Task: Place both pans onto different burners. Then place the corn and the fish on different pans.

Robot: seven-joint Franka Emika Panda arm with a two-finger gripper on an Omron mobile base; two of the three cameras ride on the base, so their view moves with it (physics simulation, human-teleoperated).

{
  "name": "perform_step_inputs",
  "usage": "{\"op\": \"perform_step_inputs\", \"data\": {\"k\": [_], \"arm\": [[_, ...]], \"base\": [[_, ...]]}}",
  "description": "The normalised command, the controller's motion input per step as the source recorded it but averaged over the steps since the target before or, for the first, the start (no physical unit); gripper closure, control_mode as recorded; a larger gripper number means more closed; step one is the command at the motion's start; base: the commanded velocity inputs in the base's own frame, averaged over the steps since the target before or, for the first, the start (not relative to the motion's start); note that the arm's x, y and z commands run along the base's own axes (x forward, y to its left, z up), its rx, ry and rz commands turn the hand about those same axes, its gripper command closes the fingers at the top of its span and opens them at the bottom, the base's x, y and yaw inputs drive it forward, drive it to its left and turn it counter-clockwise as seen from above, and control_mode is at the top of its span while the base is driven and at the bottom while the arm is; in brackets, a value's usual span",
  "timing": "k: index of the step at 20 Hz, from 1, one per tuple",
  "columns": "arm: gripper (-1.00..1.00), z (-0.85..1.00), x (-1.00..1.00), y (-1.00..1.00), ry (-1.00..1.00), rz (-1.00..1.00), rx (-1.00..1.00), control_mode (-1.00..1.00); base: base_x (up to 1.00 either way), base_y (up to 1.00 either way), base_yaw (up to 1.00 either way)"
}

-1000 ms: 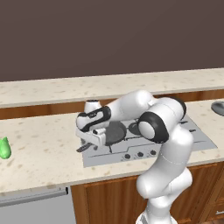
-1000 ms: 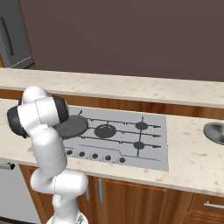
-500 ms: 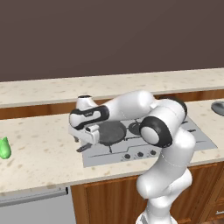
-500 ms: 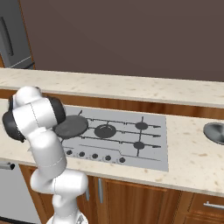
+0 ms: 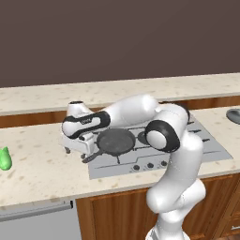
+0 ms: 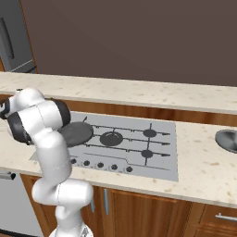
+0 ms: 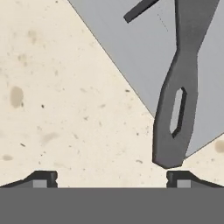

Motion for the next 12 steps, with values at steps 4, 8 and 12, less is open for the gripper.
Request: {"op": "perform_step_inputs", "data": {"k": [4, 8, 12], "arm": [[-1.00, 0.00, 0.26, 0.61, 0.06, 0.24, 0.00, -1.00], [-1.00, 0.00, 0.17, 0.59, 0.02, 0.26, -0.01, -1.00], [-1.00, 0.00, 0.03, 0.62, 0.00, 0.29, -0.02, -1.00]], "base": [[0.00, 0.00, 0.00], [0.00, 0.00, 0.00], [0.00, 0.00, 0.00]]}}
